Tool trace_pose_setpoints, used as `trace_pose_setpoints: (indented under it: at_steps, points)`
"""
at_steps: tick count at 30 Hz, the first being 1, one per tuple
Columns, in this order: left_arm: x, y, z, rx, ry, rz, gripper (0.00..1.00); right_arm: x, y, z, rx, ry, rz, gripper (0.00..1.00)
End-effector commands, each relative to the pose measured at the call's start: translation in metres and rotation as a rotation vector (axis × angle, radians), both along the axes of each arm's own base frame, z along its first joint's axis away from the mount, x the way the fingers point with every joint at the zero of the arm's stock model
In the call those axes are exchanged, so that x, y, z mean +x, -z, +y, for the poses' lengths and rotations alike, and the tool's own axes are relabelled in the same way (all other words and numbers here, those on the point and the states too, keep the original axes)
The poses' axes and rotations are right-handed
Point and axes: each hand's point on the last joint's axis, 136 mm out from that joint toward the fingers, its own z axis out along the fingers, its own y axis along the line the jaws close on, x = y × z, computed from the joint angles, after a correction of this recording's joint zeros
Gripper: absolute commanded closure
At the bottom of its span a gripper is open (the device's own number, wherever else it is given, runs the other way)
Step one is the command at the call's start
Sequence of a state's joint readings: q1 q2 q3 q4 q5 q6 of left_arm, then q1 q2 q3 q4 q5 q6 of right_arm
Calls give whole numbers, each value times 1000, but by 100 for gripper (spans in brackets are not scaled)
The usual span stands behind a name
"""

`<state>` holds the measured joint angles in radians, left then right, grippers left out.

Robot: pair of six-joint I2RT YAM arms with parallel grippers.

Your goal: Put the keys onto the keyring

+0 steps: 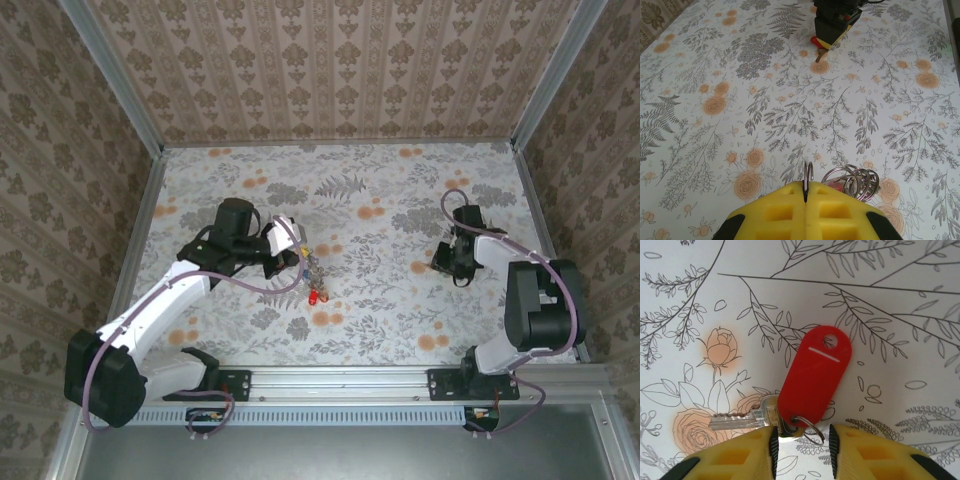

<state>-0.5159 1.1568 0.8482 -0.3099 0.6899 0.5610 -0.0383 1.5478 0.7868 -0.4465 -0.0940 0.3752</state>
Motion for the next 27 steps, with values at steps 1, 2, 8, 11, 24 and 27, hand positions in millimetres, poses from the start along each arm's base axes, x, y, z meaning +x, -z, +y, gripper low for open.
trace_pose_setpoints:
  at_steps: [1,2,8,11,24,27]
  points:
    - [-3,-10,-4,-31,48,-19,100,12,-8,5,28,-25,-40,78]
    - [-3,-10,-4,-29,49,-17,100,12,-9,6,30,-28,-44,82]
    - [-6,-8,-6,-32,66,-5,100,12,-21,11,52,-57,-83,99]
    - [-6,-9,-6,-35,69,-6,100,13,-34,16,70,-74,-128,100]
    - [6,-33,-7,-62,38,-37,100,3,-104,110,-97,-655,-355,100]
    - [3,-38,-7,-66,56,-49,100,-4,-112,144,-34,-815,-445,100]
